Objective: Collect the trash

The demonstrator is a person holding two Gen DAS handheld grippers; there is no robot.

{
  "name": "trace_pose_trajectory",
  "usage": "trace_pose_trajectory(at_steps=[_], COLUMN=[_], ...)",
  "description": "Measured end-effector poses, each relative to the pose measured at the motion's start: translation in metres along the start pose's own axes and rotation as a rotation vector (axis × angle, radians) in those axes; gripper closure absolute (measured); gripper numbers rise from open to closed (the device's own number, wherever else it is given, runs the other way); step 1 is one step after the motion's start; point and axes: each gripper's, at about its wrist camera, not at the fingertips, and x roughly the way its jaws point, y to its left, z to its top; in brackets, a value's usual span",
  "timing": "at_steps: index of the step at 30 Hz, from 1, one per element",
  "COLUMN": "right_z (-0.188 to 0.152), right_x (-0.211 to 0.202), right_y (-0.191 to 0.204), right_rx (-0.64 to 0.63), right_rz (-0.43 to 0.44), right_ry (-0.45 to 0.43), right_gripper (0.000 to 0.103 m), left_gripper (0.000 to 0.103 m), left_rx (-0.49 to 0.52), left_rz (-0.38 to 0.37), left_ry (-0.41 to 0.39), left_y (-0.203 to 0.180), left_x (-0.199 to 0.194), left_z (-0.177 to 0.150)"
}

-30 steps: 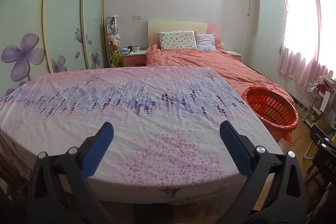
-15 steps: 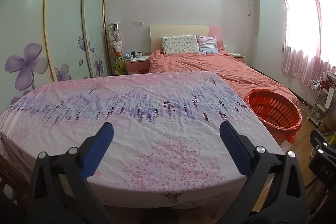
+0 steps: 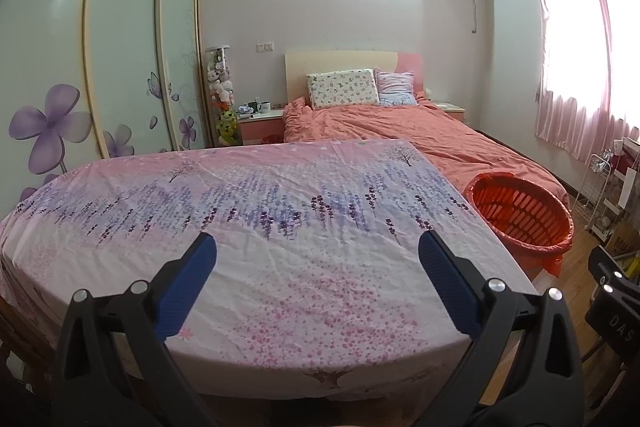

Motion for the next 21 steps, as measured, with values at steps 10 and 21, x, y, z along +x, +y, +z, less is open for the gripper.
trace_pose_trajectory(at_steps=[10, 21], right_z=[0.0003, 0.0008], right_x=[0.0008, 0.0014], right_y=[-0.0001, -0.0012], right_rx=[0.000, -0.001], right_rz=[0.000, -0.001], right_ry=[0.003, 0.002], right_gripper=[0.002, 0.002], left_gripper=[0.004, 0.004], left_rx=[-0.001, -0.003], left_rz=[-0.005, -0.006], left_ry=[0.003, 0.012], left_y=[-0.0009, -0.0010], left_x=[0.0011, 0.0043], left_z=[-0.0016, -0.0019])
